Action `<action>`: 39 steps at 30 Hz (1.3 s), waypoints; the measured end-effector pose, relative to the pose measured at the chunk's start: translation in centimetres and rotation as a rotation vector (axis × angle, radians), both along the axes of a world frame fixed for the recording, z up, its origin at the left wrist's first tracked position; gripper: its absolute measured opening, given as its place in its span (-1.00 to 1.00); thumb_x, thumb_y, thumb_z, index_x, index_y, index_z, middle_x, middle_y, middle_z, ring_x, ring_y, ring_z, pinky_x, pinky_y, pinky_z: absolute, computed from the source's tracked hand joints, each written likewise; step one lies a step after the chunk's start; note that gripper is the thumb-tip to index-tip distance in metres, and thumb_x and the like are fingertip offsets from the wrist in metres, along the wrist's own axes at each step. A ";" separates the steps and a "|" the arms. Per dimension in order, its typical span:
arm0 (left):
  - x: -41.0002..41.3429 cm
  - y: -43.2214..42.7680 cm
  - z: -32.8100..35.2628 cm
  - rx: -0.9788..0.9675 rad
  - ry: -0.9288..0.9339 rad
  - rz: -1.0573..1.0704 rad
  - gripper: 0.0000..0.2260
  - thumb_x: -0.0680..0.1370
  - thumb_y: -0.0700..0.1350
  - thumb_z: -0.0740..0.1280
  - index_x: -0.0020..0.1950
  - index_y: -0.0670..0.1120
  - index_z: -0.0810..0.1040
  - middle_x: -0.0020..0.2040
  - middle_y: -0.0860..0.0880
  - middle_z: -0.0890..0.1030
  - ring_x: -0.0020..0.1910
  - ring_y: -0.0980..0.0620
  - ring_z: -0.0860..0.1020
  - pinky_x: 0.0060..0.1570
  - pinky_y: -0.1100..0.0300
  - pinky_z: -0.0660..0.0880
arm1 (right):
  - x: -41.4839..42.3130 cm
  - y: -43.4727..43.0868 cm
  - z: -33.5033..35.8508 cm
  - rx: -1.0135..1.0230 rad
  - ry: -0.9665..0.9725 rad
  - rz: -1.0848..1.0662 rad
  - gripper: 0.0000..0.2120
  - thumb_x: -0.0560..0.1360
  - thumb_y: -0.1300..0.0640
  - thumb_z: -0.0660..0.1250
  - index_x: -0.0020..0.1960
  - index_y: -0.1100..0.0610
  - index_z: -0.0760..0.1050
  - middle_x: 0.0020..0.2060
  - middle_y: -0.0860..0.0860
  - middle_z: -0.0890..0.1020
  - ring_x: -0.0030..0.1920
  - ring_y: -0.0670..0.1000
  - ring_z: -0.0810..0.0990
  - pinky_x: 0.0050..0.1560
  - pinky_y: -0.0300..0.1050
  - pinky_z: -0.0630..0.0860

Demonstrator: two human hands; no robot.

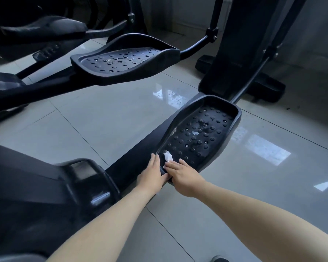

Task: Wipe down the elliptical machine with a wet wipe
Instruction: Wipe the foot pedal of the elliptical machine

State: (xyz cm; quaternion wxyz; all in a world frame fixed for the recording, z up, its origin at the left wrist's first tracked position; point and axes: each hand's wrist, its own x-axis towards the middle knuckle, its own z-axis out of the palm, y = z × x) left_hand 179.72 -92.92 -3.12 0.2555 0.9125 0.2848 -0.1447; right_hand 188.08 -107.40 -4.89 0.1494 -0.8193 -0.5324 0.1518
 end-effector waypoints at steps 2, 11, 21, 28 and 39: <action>-0.1 0.1 0.1 -0.016 0.010 -0.003 -0.16 0.60 0.26 0.30 0.68 -0.01 -0.10 0.68 0.10 -0.15 0.48 -0.09 0.42 0.27 -0.06 0.49 | 1.5 0.1 0.4 -0.075 -0.055 -0.004 -0.51 0.64 -0.01 0.06 0.52 0.11 0.36 0.51 -0.02 0.37 0.57 -0.01 0.21 0.60 0.14 -0.02; 0.1 0.5 -0.1 -0.002 0.038 -0.010 -0.12 0.57 0.31 0.32 0.68 0.00 -0.08 0.68 0.13 -0.13 0.50 -0.11 0.38 0.31 -0.04 0.43 | 3.4 2.9 0.5 -0.020 0.040 -0.181 -0.50 0.55 0.24 0.04 0.46 0.18 0.41 0.49 0.05 0.39 0.50 0.08 0.31 0.47 0.02 0.08; -0.1 0.5 0.0 -0.024 0.041 0.005 -0.12 0.56 0.30 0.33 0.68 0.03 -0.09 0.67 0.18 -0.15 0.51 -0.09 0.38 0.33 -0.06 0.41 | 4.5 3.6 0.6 -0.159 -0.002 -0.183 -0.51 0.69 0.08 -0.05 0.62 0.06 0.16 0.65 -0.08 0.06 0.64 -0.07 -0.05 0.59 0.22 -0.16; 0.7 1.0 0.5 0.000 0.122 -0.008 -0.19 0.61 0.11 0.33 0.67 0.09 -0.17 0.65 0.21 -0.18 0.48 -0.12 0.41 0.39 -0.03 0.35 | 2.6 5.3 0.2 -0.116 0.079 0.022 -0.51 0.62 0.08 -0.07 0.41 0.08 0.47 0.42 -0.11 0.46 0.49 -0.08 0.32 0.56 0.10 0.00; 2.8 -1.9 2.1 0.198 0.227 -0.207 -0.32 0.68 0.19 0.19 0.68 -0.02 -0.05 0.69 -0.03 -0.05 0.52 -0.10 0.36 0.30 -0.02 0.41 | 3.9 0.9 1.6 -0.145 -0.034 -0.251 -0.57 0.66 0.12 0.01 0.48 0.09 0.37 0.45 -0.08 0.35 0.53 -0.06 0.23 0.58 0.11 -0.13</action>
